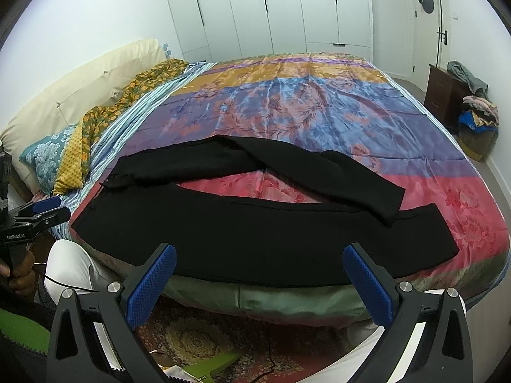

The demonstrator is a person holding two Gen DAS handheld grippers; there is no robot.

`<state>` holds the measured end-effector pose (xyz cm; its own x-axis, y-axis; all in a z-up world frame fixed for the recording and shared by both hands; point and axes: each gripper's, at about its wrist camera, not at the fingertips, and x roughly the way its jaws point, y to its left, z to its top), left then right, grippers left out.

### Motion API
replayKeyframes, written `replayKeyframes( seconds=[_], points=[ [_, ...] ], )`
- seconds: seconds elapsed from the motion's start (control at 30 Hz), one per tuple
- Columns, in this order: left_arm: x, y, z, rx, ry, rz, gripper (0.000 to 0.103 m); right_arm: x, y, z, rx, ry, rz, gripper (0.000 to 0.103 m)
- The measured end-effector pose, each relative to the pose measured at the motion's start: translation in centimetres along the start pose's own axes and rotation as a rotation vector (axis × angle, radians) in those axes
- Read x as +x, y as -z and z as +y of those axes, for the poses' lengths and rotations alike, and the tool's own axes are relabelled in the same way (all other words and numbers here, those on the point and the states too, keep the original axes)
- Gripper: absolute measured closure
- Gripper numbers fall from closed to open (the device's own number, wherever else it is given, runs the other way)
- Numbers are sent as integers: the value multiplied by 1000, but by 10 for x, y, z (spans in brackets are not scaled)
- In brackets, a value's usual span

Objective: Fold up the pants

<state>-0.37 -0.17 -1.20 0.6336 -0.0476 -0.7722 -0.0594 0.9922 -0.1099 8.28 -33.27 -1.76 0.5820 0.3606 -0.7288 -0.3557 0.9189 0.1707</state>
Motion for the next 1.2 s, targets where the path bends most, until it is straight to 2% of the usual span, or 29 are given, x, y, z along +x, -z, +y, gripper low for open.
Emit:
replayKeyframes(
  seconds=[1.2],
  points=[
    [0, -1, -5, 28, -4, -4, 1, 6, 1, 12, -16, -17, 12, 0]
  ],
)
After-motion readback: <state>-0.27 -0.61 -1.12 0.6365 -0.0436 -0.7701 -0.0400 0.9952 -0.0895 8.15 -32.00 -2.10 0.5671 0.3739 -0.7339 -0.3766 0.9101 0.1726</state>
